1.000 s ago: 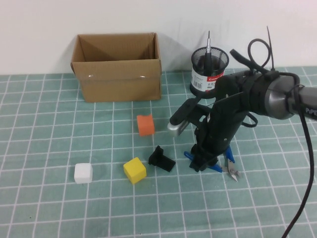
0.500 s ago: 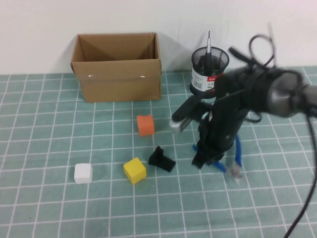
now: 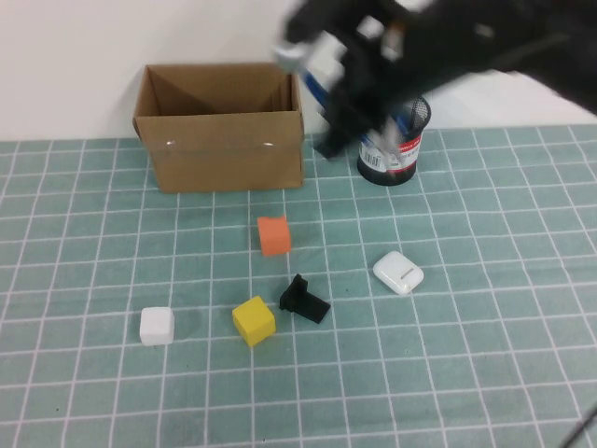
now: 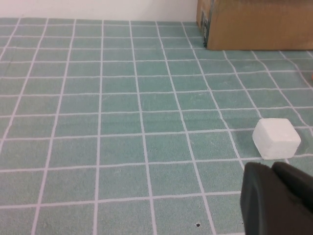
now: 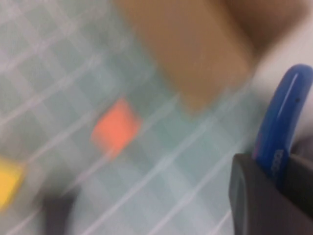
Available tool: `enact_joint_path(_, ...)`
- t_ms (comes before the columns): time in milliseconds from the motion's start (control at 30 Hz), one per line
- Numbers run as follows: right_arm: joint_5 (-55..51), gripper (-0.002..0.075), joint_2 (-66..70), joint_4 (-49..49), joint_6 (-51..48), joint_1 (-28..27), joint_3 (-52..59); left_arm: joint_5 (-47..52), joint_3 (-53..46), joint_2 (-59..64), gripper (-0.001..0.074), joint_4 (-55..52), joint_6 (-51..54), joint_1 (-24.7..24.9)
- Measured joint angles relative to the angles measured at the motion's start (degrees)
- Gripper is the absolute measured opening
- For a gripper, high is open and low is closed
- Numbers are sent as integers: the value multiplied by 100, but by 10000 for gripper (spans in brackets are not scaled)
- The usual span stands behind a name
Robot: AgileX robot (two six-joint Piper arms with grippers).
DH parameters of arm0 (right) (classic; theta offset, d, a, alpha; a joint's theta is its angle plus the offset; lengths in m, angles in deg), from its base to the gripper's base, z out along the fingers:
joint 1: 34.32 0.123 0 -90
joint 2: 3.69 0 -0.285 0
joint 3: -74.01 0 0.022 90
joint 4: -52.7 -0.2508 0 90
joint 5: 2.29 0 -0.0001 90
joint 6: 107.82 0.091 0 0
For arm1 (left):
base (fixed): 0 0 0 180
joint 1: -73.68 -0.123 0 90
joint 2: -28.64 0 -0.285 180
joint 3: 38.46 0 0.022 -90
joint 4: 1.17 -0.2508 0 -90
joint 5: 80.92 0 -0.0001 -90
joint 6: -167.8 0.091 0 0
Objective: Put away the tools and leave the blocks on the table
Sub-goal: Place the Pliers into the box
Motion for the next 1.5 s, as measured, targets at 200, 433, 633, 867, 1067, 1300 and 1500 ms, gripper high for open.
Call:
enact_joint_path(200,97,51,1478,545,-1375,285,-2190,0,0,0,1,0,0,0)
enact_joint_path(433,181,50,3094,1109,-2256,434,-4157,0,0,0,1,0,0,0)
enact_joint_path(633,761,50,3767,1185,-2313,437,-4687,0,0,0,1,0,0,0)
enact_joint_path(867,1189,50,3953,1010,-2326,437,-4711,0,0,0,1,0,0,0)
enact_joint_path(1067,1273,62,4004,641,-2337,437,-4719,0,0,0,1,0,0,0)
enact_joint_path(1300,1295,230,4012,608,-2337,437,-4719,0,0,0,1,0,0,0)
enact_joint_path(1500,1115,300,3976,822,-2348,507,-4733,0,0,0,1,0,0,0)
